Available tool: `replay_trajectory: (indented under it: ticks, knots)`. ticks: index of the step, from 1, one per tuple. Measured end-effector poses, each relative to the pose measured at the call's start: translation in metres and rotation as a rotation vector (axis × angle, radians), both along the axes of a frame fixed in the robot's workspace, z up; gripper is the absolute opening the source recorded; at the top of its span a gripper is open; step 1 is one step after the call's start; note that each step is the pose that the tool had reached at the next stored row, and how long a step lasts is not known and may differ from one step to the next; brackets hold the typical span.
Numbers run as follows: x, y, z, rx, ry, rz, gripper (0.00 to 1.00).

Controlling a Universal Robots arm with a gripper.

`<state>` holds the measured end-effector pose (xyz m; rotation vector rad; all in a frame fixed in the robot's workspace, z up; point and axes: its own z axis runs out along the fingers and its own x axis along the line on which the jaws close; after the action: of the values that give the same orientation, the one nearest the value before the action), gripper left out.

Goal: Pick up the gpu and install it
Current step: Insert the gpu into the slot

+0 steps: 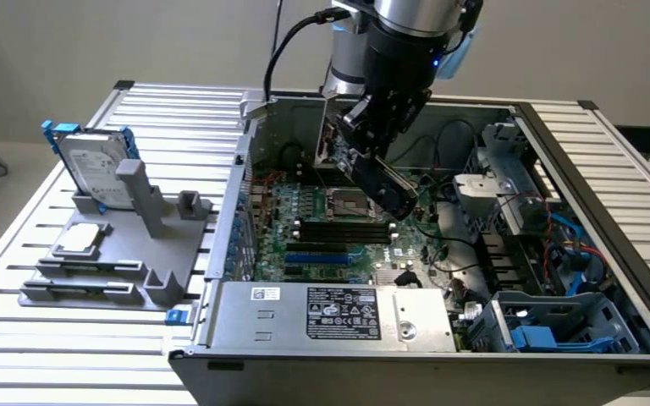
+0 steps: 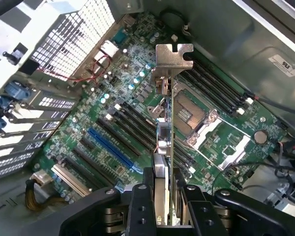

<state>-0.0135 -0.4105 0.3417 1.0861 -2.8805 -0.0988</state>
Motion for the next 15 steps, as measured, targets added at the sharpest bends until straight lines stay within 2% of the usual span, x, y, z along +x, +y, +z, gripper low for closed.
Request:
replay_trajectory:
  ticks: [6, 15]
  knots:
    - [0.0000, 0.0001, -0.0010, 0.0082, -0.0001, 0.109, 0.27]
    - [0.0000, 0.0000, -0.0027, 0.0089, 0.0007, 0.272, 0.27]
